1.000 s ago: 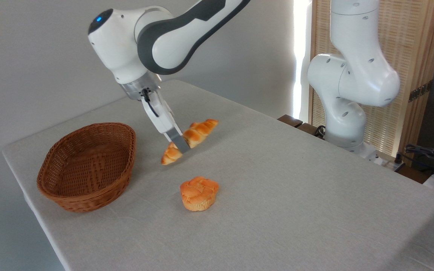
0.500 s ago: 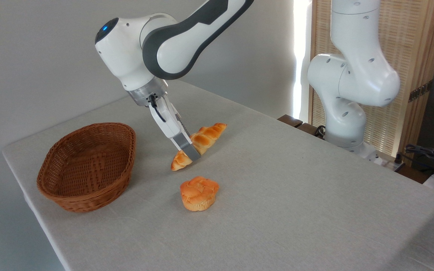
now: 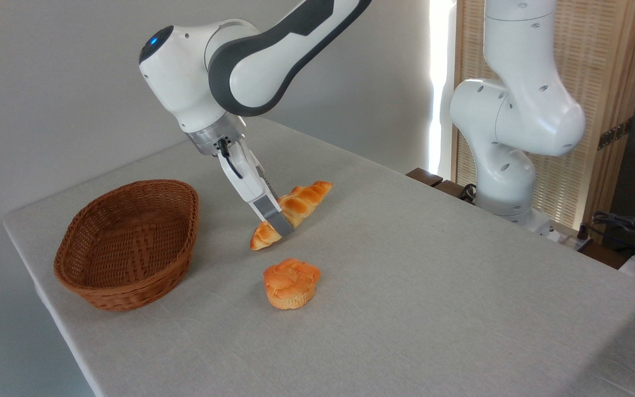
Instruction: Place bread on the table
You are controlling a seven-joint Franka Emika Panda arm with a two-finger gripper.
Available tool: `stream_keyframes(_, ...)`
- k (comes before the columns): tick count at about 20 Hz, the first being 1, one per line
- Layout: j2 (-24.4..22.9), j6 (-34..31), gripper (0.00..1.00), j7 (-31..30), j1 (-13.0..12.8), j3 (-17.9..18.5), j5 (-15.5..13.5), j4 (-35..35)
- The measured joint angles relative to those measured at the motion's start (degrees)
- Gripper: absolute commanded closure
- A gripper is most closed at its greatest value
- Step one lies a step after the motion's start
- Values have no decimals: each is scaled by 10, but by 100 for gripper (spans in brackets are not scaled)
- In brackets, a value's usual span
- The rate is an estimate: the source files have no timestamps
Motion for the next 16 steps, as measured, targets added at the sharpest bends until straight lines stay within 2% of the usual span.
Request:
stream_keyframes(9, -5, 0, 0, 0, 0, 0, 0, 2)
stream_keyframes(12, -7, -9, 0, 0, 0, 4, 0, 28)
stream_keyframes(16, -18, -34, 0, -6, 3, 53, 0, 118)
